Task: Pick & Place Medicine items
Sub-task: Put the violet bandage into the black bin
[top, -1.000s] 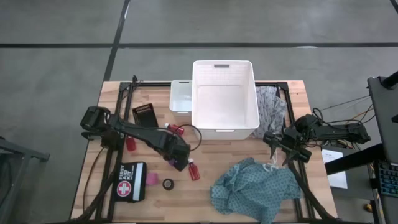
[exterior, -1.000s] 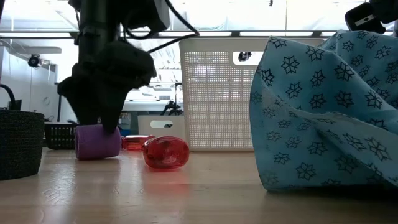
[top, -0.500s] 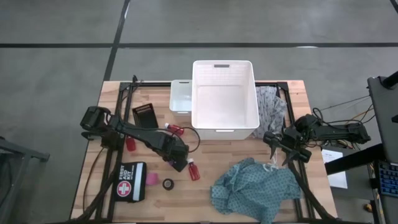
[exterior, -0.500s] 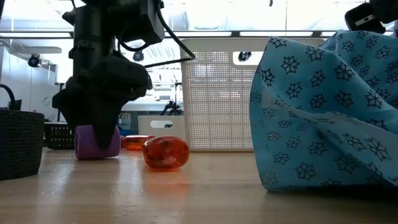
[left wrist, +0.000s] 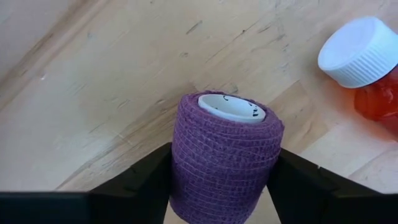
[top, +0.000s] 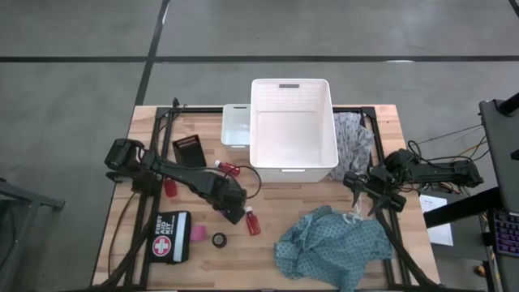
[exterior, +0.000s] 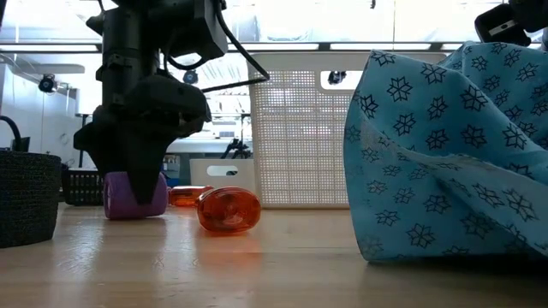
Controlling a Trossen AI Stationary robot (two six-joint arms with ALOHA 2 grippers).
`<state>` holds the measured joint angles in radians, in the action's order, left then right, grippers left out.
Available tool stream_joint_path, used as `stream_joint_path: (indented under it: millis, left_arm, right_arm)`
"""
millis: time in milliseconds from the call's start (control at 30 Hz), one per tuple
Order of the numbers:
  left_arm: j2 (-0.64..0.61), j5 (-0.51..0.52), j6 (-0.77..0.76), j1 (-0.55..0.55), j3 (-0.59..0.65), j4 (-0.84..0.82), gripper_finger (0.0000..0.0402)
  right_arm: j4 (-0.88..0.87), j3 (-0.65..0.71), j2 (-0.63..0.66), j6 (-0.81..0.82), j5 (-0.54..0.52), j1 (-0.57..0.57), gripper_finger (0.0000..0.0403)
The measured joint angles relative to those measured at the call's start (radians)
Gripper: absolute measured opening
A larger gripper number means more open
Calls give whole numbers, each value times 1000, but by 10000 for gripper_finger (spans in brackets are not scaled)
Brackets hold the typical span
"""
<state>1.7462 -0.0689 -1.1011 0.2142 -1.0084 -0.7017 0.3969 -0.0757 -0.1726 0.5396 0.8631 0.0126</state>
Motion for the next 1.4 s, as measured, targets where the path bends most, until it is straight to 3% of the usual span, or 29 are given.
stream_joint_path:
  millis: [400, 667, 1033, 1400]
  left_arm:
    - [-12, -8, 0, 0, -1, 5, 223]
    - [-121, -6, 0, -9, -8, -21, 223]
    - [-376, 80, -10, -105, -8, -277, 225]
    - [-554, 235, -204, -246, -7, -504, 225]
  right_arm:
    - [0, 0, 0, 0, 0, 0, 224]
    - [0, 0, 0, 0, 0, 0, 224]
    - [-1, 0, 0, 0, 0, 0, 224]
    - [-1, 0, 0, 0, 0, 0, 224]
